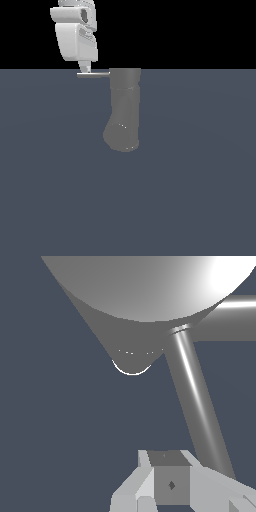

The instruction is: Turn on the faucet by rotating a designated handle.

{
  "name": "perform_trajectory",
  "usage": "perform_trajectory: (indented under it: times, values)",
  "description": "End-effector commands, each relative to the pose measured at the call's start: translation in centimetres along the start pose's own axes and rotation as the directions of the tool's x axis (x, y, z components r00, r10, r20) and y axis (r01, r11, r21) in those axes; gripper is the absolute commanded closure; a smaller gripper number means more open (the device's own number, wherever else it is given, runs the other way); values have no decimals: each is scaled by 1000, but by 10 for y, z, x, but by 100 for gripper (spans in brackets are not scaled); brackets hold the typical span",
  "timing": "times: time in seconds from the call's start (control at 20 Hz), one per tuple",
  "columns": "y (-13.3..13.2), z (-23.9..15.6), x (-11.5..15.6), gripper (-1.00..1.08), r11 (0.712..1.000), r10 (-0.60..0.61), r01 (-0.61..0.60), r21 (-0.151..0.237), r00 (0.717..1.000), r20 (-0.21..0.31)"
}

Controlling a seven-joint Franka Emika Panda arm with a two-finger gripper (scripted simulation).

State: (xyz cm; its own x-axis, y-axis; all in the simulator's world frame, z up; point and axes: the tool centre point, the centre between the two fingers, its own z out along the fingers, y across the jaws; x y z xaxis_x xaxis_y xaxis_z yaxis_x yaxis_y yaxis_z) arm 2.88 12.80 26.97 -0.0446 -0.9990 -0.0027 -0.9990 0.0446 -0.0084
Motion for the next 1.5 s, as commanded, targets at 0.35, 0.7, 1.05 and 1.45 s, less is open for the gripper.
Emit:
perform_trajectory:
  times: [0.35, 0.7, 1.05, 1.45]
  values:
    - [31, 0, 2, 108, 1000, -1, 1, -9, 1000, -2]
    - [39, 0, 3, 108, 1000, -2, 2, -1, 1000, -3]
    - [56, 0, 21, 108, 1000, -2, 2, -3, 1000, -3]
    - [76, 0, 42, 108, 1000, -1, 1, -5, 1000, -3]
